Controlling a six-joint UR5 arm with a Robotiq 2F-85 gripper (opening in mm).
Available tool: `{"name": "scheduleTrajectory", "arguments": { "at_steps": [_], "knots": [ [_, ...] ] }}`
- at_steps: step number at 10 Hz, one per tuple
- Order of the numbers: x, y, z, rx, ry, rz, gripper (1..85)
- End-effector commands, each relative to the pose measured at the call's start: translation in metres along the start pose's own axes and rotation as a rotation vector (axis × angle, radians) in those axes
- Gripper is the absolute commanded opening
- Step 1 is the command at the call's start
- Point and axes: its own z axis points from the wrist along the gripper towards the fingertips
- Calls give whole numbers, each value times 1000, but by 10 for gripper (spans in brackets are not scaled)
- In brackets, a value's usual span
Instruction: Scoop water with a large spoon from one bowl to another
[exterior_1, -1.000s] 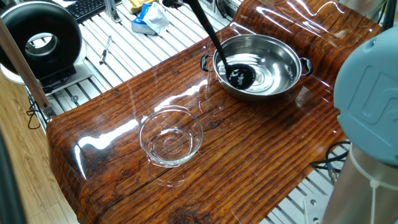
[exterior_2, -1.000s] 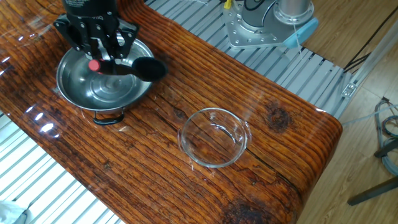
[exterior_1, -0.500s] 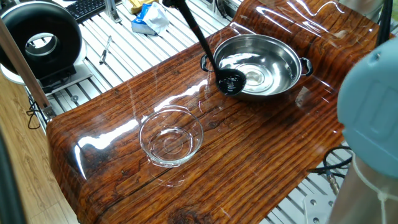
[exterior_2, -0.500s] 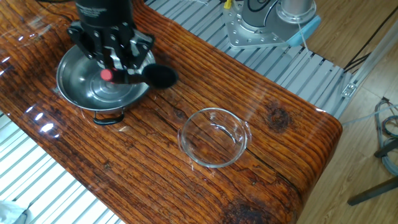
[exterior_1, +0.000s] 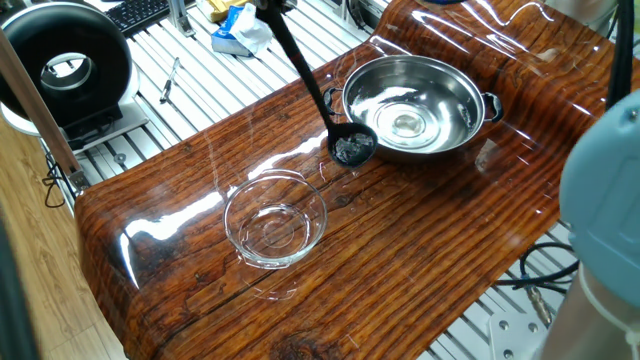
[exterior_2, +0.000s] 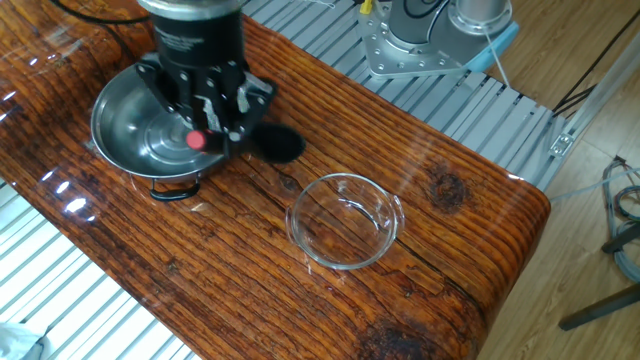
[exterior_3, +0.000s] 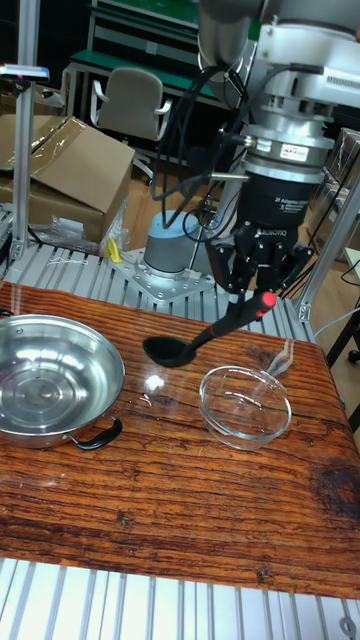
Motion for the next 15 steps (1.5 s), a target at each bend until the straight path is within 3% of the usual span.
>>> {"name": "scheduleTrajectory", "arguments": {
  "at_steps": [1,6,11,15],
  "knots": [
    [-5,18,8,-5,-15,30,10],
    [-6,16,17,22,-8,20,10],
    [0,27,17,-21,17,-74,10],
    [-5,30,17,-31,-6,-163,10]
  ]
}}
